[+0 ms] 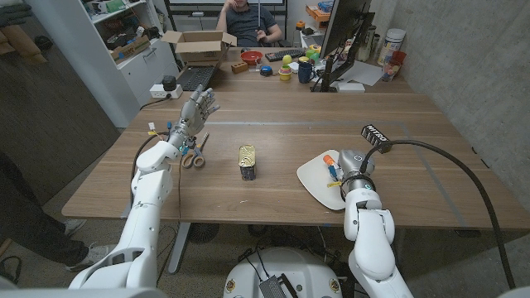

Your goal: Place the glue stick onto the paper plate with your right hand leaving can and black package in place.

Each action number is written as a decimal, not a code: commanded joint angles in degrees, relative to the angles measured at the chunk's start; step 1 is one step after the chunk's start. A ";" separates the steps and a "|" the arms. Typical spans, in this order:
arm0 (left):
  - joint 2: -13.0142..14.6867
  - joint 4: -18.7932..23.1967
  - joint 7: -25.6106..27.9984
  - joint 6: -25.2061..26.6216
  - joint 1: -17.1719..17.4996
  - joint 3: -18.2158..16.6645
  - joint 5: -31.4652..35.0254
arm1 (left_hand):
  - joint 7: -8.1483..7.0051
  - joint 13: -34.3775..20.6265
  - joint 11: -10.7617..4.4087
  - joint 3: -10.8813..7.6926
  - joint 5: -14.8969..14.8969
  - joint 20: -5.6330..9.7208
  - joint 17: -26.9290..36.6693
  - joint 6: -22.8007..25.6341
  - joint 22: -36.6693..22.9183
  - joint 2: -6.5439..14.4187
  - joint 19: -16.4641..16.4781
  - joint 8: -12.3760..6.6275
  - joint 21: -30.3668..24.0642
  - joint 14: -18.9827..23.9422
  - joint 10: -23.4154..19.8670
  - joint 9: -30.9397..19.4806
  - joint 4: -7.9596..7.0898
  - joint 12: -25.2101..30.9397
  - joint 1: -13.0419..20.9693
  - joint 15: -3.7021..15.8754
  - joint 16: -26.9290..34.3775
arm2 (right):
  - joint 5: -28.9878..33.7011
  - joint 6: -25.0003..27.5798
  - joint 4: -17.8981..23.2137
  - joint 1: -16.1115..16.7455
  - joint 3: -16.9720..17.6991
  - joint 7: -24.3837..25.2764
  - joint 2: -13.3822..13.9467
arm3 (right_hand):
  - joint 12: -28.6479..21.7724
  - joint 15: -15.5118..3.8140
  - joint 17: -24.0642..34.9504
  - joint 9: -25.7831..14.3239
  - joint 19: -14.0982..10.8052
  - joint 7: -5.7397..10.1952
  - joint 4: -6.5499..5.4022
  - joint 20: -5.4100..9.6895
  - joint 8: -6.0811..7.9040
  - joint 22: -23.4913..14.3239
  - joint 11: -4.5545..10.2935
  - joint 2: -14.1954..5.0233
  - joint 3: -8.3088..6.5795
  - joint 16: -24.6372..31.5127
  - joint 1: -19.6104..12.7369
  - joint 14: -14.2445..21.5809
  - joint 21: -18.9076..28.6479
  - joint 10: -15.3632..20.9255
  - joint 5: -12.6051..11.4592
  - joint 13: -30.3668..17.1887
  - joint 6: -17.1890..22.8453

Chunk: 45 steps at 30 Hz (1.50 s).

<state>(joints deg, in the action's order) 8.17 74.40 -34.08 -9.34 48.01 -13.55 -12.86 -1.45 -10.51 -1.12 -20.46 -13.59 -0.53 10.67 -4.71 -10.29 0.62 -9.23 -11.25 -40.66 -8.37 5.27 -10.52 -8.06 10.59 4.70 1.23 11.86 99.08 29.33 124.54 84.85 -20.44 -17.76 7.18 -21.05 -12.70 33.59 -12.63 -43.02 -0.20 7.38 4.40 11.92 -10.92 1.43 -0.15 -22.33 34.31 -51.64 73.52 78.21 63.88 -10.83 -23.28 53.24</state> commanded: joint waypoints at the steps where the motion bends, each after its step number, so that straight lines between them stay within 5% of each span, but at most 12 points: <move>1: 0.36 0.73 -0.54 0.27 0.81 -0.46 -0.56 | 0.12 -0.12 0.22 0.26 -0.25 -0.21 0.08 -0.12 -0.05 0.12 0.16 -0.27 0.32 0.26 -0.07 -0.26 0.17 0.25 -0.31 -0.18 -0.18 | 1.53 -0.37 -0.84 1.01 -1.49 -0.04 -1.08 | -0.14 -0.44 0.23 -0.23 0.10 1.15 -0.87 7.71 0.21 0.04 0.95 -9.03 -0.84 -0.23 -9.35 0.15 0.27 1.46 -0.22 -0.39 1.79; 27: 0.41 -1.89 -1.02 -0.81 -0.97 0.24 0.37 | 0.15 -0.12 0.10 0.56 -0.33 -0.28 0.08 -0.06 -0.07 0.19 0.27 -0.27 0.74 0.26 -0.05 -0.26 0.20 0.23 -0.26 -0.17 -0.23 | -0.44 0.67 -5.13 -2.36 -1.98 -1.28 -0.85 | 0.19 -0.44 0.37 -0.23 0.20 1.08 -0.97 7.71 0.08 0.17 0.91 -8.95 -0.93 -0.58 -9.20 0.16 0.23 1.70 -0.22 -0.70 1.96; 45: 0.41 -0.18 -0.65 -0.51 0.12 0.26 0.07 | 0.04 -0.12 0.09 0.75 -0.38 -0.28 0.07 -0.09 -0.08 0.26 0.35 -0.24 1.02 0.25 0.01 -0.25 0.21 0.21 -0.23 -0.25 -0.26 | -4.47 1.07 -4.17 -1.42 -1.45 -0.50 -0.72 | 0.87 -0.41 0.05 -0.22 0.57 0.98 -1.52 7.59 -0.27 0.38 0.93 -8.86 -0.85 -1.43 -8.44 -0.51 -0.18 1.08 -0.21 -0.88 1.26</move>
<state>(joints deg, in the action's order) 8.59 73.08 -34.96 -10.13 47.43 -13.41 -12.64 -1.45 -10.51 -1.12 -19.73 -13.59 -0.72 10.67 -4.70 -10.27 0.62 -9.03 -11.25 -39.81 -8.26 5.27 -10.52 -7.82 10.59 4.70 1.12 11.61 96.62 30.06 119.88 82.83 -22.23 -18.65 6.40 -20.28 -12.61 33.76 -12.62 -42.80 -0.50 6.66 4.63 11.28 -10.55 1.26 -0.15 -22.56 33.24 -51.64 73.58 78.20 64.06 -10.84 -23.82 53.55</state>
